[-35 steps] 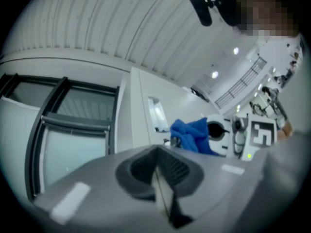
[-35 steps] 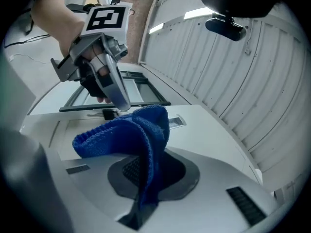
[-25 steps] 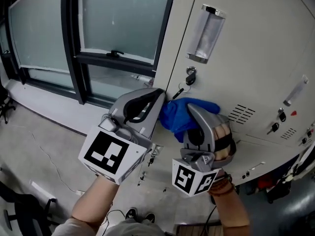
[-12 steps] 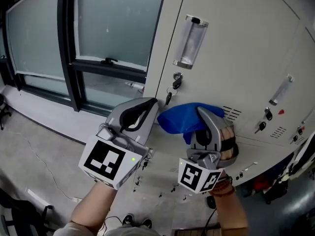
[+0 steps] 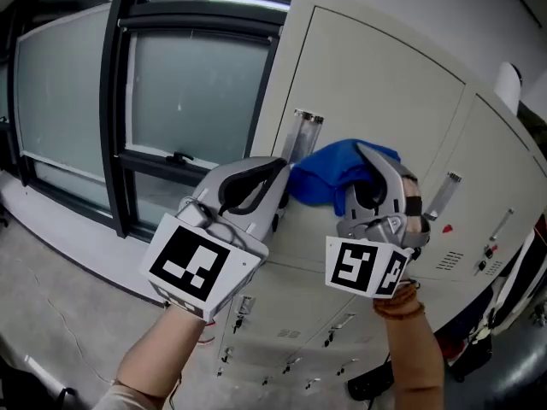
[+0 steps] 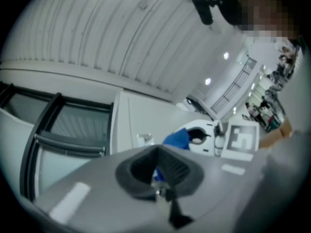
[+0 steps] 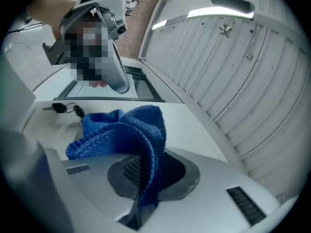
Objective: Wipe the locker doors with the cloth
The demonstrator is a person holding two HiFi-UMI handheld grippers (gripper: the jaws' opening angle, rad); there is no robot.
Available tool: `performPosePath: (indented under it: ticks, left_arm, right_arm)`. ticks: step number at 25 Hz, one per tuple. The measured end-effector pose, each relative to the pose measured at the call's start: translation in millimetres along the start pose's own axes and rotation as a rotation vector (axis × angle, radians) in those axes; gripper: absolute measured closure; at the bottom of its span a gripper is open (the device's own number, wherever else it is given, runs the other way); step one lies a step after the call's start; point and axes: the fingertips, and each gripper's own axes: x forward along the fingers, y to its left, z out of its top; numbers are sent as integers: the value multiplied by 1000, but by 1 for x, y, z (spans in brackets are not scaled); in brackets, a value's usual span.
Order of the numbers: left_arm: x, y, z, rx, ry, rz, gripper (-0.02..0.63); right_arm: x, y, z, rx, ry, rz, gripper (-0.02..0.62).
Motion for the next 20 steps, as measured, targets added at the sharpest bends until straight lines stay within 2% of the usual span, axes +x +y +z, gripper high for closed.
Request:
performPosePath:
  ticks: [3, 7, 10, 16, 20]
  left_arm:
    - [17, -3, 26, 29, -34, -27, 603]
    - [34, -1, 54, 94, -78, -31, 603]
    - [45, 3, 70, 112, -97, -34, 603]
    - [59, 10, 98, 143, -131, -30, 603]
    - [70, 3, 102, 152, -137, -49, 603]
  right_arm:
    - [25, -36, 11, -7, -14, -29, 566]
    - [53, -78, 26, -9, -31, -59, 566]
    - [68, -103, 30, 16, -49, -82, 566]
    - [81, -129, 33, 9, -55, -110, 566]
    - [76, -146, 16, 9, -39, -139, 566]
